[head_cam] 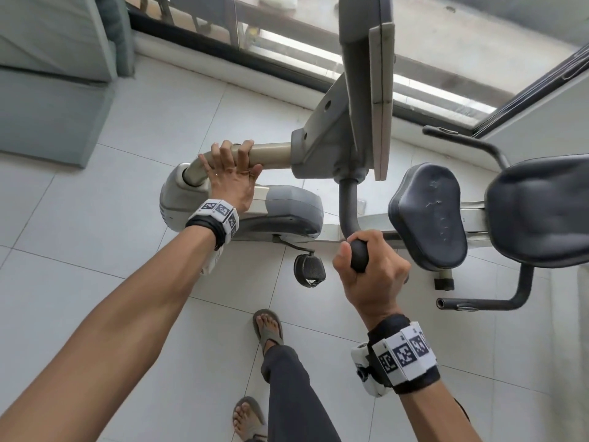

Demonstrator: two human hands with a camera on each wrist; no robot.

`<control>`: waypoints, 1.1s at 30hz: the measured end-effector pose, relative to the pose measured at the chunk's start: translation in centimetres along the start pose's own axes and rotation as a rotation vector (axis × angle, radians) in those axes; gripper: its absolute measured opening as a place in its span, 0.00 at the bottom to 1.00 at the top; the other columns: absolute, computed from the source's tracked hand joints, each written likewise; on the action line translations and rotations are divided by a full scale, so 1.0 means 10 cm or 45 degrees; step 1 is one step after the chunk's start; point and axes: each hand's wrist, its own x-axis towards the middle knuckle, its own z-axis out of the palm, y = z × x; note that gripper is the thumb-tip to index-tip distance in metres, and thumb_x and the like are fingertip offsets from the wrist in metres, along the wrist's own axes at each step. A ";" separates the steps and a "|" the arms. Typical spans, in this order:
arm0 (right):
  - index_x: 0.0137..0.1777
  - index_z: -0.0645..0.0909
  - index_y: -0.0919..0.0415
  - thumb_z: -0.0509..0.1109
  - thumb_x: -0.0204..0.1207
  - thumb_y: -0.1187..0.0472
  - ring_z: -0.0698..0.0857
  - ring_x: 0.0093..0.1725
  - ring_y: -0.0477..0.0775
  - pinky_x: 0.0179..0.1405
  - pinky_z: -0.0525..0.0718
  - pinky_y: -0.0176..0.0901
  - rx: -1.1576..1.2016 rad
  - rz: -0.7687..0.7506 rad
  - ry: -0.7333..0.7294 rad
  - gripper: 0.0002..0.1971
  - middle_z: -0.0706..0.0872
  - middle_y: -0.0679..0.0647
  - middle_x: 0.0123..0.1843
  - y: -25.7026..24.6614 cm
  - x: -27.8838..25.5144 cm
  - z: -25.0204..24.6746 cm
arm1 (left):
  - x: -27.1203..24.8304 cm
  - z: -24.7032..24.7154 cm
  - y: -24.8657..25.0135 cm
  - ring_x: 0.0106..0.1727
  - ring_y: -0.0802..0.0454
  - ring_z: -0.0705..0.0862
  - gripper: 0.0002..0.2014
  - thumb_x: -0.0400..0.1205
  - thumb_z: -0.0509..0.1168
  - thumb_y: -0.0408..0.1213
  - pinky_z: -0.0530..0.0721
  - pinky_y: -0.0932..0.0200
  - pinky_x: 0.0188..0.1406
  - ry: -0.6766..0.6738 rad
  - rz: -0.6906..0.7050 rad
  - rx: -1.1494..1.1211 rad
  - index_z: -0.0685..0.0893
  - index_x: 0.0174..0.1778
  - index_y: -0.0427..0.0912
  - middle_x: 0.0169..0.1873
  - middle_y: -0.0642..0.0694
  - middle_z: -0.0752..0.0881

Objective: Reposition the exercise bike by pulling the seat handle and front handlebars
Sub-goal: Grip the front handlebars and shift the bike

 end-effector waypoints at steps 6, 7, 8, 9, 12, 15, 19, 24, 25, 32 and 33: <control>0.37 0.82 0.66 0.61 0.87 0.48 0.78 0.22 0.53 0.24 0.77 0.39 0.001 -0.013 0.038 0.24 0.83 0.53 0.27 0.00 0.06 0.06 | 0.09 0.04 -0.05 0.79 0.32 0.61 0.25 0.87 0.45 0.60 0.46 0.19 0.80 0.028 0.021 -0.063 0.58 0.79 0.55 0.73 0.36 0.65; 0.36 0.82 0.66 0.61 0.87 0.48 0.78 0.22 0.53 0.23 0.77 0.41 -0.001 -0.017 0.049 0.24 0.82 0.53 0.27 0.00 0.07 0.08 | 0.13 0.04 -0.06 0.79 0.33 0.59 0.26 0.86 0.42 0.61 0.44 0.20 0.80 0.011 0.027 -0.072 0.57 0.79 0.56 0.73 0.36 0.64; 0.36 0.82 0.66 0.62 0.87 0.48 0.77 0.22 0.53 0.22 0.77 0.42 -0.004 -0.022 0.062 0.24 0.82 0.53 0.26 -0.01 0.09 0.10 | 0.17 0.04 -0.07 0.79 0.34 0.58 0.27 0.86 0.41 0.62 0.42 0.20 0.80 -0.003 0.034 -0.080 0.56 0.79 0.56 0.73 0.37 0.63; 0.36 0.82 0.66 0.62 0.87 0.49 0.76 0.21 0.53 0.21 0.76 0.42 -0.001 -0.030 0.074 0.24 0.81 0.52 0.26 -0.01 0.11 0.13 | 0.21 0.04 -0.09 0.79 0.35 0.57 0.27 0.85 0.39 0.62 0.41 0.21 0.80 -0.010 0.039 -0.084 0.55 0.79 0.57 0.73 0.37 0.62; 0.36 0.82 0.65 0.62 0.87 0.50 0.75 0.20 0.51 0.20 0.75 0.41 0.009 -0.056 0.090 0.23 0.79 0.51 0.24 -0.02 0.19 0.21 | 0.32 0.03 -0.12 0.79 0.36 0.57 0.28 0.85 0.38 0.63 0.40 0.20 0.80 -0.007 0.043 -0.092 0.55 0.78 0.57 0.71 0.40 0.60; 0.37 0.81 0.64 0.63 0.86 0.50 0.75 0.20 0.51 0.19 0.74 0.40 0.005 -0.060 0.110 0.21 0.78 0.51 0.24 -0.01 0.27 0.32 | 0.48 0.03 -0.13 0.78 0.36 0.57 0.28 0.85 0.39 0.63 0.41 0.20 0.80 -0.009 0.057 -0.097 0.57 0.78 0.56 0.71 0.38 0.62; 0.39 0.80 0.62 0.65 0.86 0.49 0.76 0.21 0.51 0.19 0.75 0.41 -0.011 -0.040 0.113 0.18 0.78 0.51 0.25 -0.02 0.45 0.51 | 0.77 0.01 -0.20 0.78 0.36 0.57 0.27 0.84 0.39 0.62 0.40 0.20 0.80 -0.044 0.068 -0.097 0.56 0.78 0.56 0.71 0.37 0.62; 0.38 0.81 0.62 0.65 0.86 0.48 0.76 0.22 0.50 0.25 0.71 0.34 -0.056 0.000 0.115 0.20 0.78 0.50 0.26 -0.06 0.77 0.86 | 1.34 -0.02 -0.30 0.80 0.36 0.54 0.23 0.88 0.45 0.58 0.38 0.22 0.81 -0.109 0.087 -0.077 0.52 0.79 0.59 0.74 0.37 0.61; 0.38 0.81 0.62 0.64 0.86 0.47 0.76 0.22 0.49 0.28 0.68 0.31 -0.070 0.008 0.120 0.21 0.79 0.50 0.26 -0.06 0.85 0.92 | 1.47 -0.02 -0.32 0.81 0.35 0.54 0.23 0.88 0.45 0.57 0.38 0.22 0.81 -0.134 0.087 -0.060 0.51 0.79 0.59 0.75 0.36 0.60; 0.38 0.80 0.60 0.62 0.86 0.45 0.77 0.23 0.50 0.29 0.65 0.32 -0.116 0.071 0.144 0.22 0.79 0.49 0.27 -0.09 1.39 1.41 | 2.30 -0.08 -0.35 0.81 0.35 0.57 0.24 0.88 0.47 0.55 0.41 0.24 0.83 -0.138 0.149 -0.058 0.55 0.81 0.58 0.76 0.38 0.61; 0.38 0.80 0.60 0.62 0.86 0.44 0.78 0.23 0.50 0.27 0.67 0.33 -0.108 0.078 0.142 0.22 0.79 0.49 0.26 -0.09 1.46 1.47 | 2.40 -0.08 -0.34 0.81 0.35 0.56 0.24 0.88 0.47 0.55 0.42 0.25 0.83 -0.139 0.154 -0.045 0.55 0.81 0.57 0.76 0.38 0.61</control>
